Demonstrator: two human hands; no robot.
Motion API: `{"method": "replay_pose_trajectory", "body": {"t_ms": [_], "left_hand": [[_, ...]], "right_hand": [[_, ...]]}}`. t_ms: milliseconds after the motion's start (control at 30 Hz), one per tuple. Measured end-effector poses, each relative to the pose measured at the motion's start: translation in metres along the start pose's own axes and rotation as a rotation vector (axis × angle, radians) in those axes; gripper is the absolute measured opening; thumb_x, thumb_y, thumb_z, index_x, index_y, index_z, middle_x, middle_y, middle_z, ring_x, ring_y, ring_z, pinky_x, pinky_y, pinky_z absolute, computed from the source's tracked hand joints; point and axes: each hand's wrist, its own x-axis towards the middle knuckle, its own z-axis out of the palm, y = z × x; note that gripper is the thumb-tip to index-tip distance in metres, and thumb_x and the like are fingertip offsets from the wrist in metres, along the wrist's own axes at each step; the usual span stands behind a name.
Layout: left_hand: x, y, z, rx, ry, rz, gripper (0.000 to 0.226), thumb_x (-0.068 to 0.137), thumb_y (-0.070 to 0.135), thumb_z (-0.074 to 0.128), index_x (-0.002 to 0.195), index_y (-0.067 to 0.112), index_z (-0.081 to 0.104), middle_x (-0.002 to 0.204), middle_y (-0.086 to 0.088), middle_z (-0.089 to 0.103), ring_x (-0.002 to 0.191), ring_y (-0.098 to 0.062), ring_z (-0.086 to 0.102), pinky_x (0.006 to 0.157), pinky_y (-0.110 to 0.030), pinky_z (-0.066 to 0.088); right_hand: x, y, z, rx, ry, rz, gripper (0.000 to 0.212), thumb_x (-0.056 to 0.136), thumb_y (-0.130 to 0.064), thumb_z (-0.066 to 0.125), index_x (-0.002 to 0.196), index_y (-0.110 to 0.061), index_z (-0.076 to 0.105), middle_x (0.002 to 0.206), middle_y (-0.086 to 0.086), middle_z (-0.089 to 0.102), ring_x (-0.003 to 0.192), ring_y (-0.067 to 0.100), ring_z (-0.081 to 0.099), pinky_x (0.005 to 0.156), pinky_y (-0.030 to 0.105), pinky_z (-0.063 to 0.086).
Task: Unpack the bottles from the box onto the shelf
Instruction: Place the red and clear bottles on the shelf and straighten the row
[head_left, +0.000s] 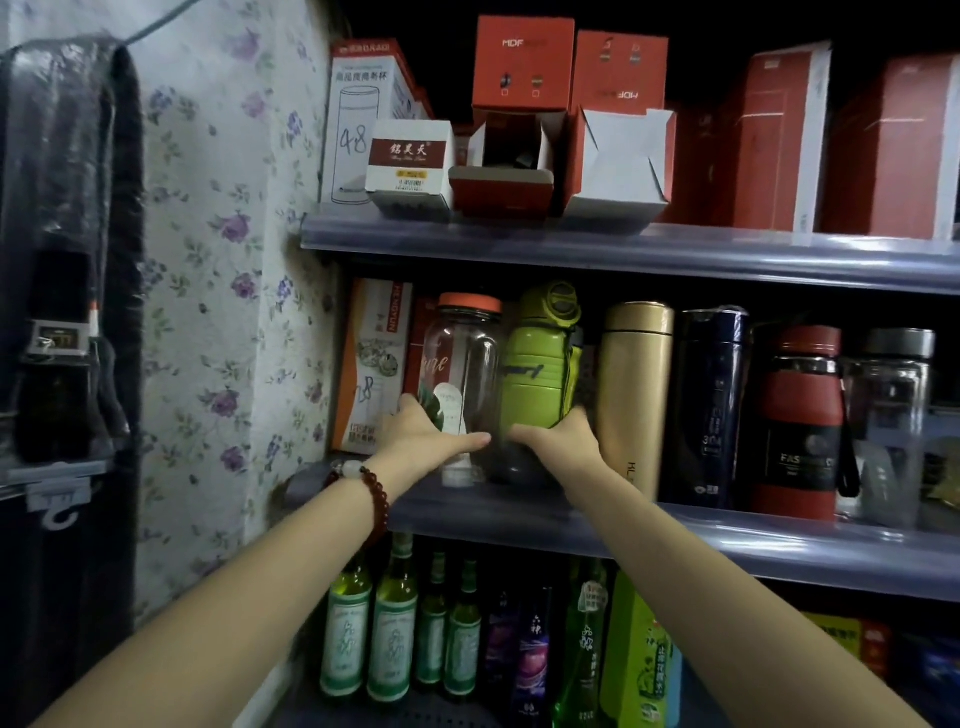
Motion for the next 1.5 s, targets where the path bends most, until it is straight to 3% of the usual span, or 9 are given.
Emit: {"method": "replay_pose_trajectory", "body": {"t_ms": [167, 233, 400, 567, 667, 900, 1067, 1233, 1500], "left_hand": [[0.011, -0.007, -0.025, -0.220, -0.270, -0.071, 0.120, 0.032, 0.040, 0.094, 0.135, 0.020, 0.035, 0.133, 0.001, 0.053, 0.121, -0.021, 0.052, 0.104, -0.044, 0.043], [0.003, -0.005, -0.022, -0.151, -0.209, -0.001, 0.096, 0.044, 0.042, 0.092, 0.123, 0.018, 0.043, 0.120, 0.005, 0.058, 0.114, -0.017, 0.054, 0.102, -0.036, 0.044], [-0.018, 0.005, 0.003, 0.033, 0.094, 0.027, 0.115, 0.046, 0.064, 0.082, 0.138, 0.016, 0.032, 0.140, -0.009, 0.044, 0.130, -0.028, 0.042, 0.104, -0.039, 0.041], [-0.013, -0.003, -0.020, -0.122, -0.208, 0.093, 0.114, 0.053, 0.031, 0.091, 0.144, 0.019, 0.025, 0.132, 0.002, 0.052, 0.125, -0.019, 0.049, 0.110, -0.039, 0.038], [-0.017, -0.006, -0.021, -0.124, -0.165, 0.139, 0.124, 0.054, 0.026, 0.091, 0.149, 0.031, 0.013, 0.138, 0.005, 0.049, 0.128, -0.018, 0.046, 0.109, -0.034, 0.036], [-0.024, -0.010, -0.010, -0.071, -0.045, 0.170, 0.121, 0.056, 0.039, 0.087, 0.148, 0.035, 0.009, 0.141, 0.001, 0.048, 0.127, -0.024, 0.048, 0.103, -0.038, 0.041], [-0.023, -0.009, -0.014, -0.093, -0.065, 0.175, 0.117, 0.057, 0.031, 0.088, 0.147, 0.033, 0.014, 0.139, 0.000, 0.050, 0.126, -0.023, 0.049, 0.106, -0.037, 0.040], [-0.024, -0.008, -0.016, -0.094, -0.066, 0.167, 0.117, 0.058, 0.029, 0.088, 0.147, 0.033, 0.013, 0.141, 0.000, 0.047, 0.129, -0.024, 0.046, 0.107, -0.040, 0.038], [-0.025, -0.010, -0.018, -0.078, -0.048, 0.139, 0.113, 0.058, 0.033, 0.088, 0.146, 0.033, 0.017, 0.140, 0.000, 0.049, 0.129, -0.025, 0.046, 0.108, -0.040, 0.038]], "right_hand": [[-0.005, 0.002, -0.003, -0.050, -0.015, -0.048, 0.086, 0.054, -0.033, 0.091, 0.122, -0.012, 0.043, 0.111, 0.000, 0.059, 0.099, 0.019, 0.058, 0.085, 0.030, 0.048], [-0.004, 0.004, -0.005, -0.076, -0.012, -0.058, 0.079, 0.061, -0.031, 0.090, 0.121, -0.012, 0.042, 0.106, -0.002, 0.054, 0.094, 0.016, 0.052, 0.079, 0.026, 0.042], [-0.005, 0.005, -0.004, -0.090, -0.003, -0.080, 0.078, 0.065, -0.029, 0.087, 0.124, -0.010, 0.040, 0.107, 0.001, 0.051, 0.094, 0.017, 0.049, 0.079, 0.027, 0.041], [-0.006, 0.004, -0.004, -0.116, 0.001, -0.082, 0.077, 0.064, -0.030, 0.087, 0.122, -0.010, 0.040, 0.117, 0.007, 0.056, 0.100, 0.023, 0.054, 0.081, 0.029, 0.044], [-0.004, 0.002, -0.002, -0.112, 0.017, -0.057, 0.078, 0.062, -0.030, 0.088, 0.121, -0.010, 0.041, 0.118, 0.008, 0.056, 0.110, 0.028, 0.056, 0.083, 0.030, 0.045], [0.013, 0.003, -0.005, 0.064, -0.099, 0.032, 0.099, 0.021, -0.027, 0.095, 0.112, -0.012, 0.058, 0.102, 0.006, 0.070, 0.097, 0.028, 0.068, 0.082, 0.040, 0.058], [0.001, -0.004, -0.011, 0.236, -0.194, 0.072, 0.065, 0.053, 0.008, 0.085, 0.113, 0.000, 0.062, 0.100, 0.016, 0.073, 0.085, 0.026, 0.070, 0.066, 0.029, 0.057], [0.000, -0.004, 0.007, 0.057, -0.058, 0.054, 0.098, 0.031, -0.051, 0.095, 0.114, -0.014, 0.057, 0.108, 0.001, 0.068, 0.100, 0.020, 0.063, 0.090, 0.034, 0.052], [0.013, 0.004, 0.006, 0.037, -0.093, 0.077, 0.103, 0.028, -0.037, 0.095, 0.117, -0.005, 0.054, 0.106, 0.010, 0.068, 0.094, 0.026, 0.067, 0.087, 0.039, 0.057]]}}
